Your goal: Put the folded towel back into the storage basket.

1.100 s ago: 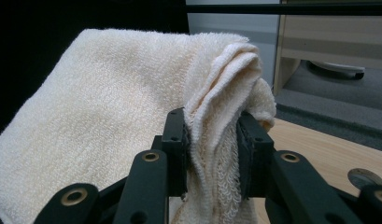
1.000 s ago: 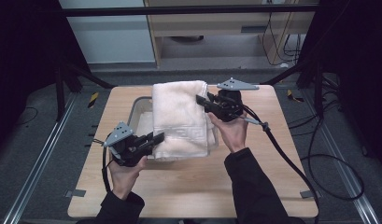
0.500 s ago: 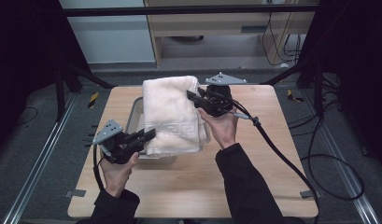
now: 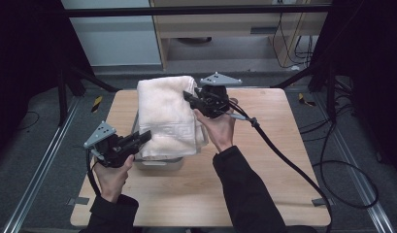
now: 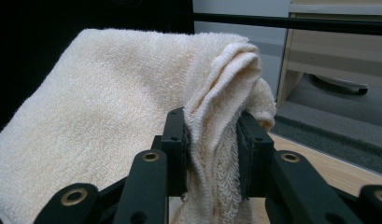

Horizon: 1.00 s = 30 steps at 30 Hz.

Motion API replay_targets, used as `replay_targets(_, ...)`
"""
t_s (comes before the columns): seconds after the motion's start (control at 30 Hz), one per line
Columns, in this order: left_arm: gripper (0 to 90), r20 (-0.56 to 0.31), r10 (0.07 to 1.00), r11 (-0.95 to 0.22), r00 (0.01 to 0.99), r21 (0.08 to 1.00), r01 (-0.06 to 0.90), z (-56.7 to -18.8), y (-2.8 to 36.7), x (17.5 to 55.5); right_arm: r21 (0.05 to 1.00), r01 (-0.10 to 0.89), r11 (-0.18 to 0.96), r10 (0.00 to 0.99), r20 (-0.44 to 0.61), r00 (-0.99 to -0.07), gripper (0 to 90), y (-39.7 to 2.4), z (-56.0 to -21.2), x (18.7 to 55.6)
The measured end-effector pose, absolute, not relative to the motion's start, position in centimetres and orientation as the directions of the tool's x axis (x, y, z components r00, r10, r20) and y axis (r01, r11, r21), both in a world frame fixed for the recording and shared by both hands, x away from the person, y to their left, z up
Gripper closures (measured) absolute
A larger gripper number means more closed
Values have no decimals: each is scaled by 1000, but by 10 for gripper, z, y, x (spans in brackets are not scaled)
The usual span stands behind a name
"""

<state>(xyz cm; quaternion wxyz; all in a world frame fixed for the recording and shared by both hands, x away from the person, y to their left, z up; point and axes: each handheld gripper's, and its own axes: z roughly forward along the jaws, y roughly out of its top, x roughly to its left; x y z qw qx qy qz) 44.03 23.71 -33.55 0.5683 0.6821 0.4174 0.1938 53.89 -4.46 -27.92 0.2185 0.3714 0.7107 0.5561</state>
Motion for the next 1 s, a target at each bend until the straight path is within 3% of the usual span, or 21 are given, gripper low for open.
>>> replay_targets(1.0, 766, -216, 836, 3, 504, 921, 390, -345, 269, 453, 939, 321, 120, 766, 118, -632, 686, -3, -294, 562)
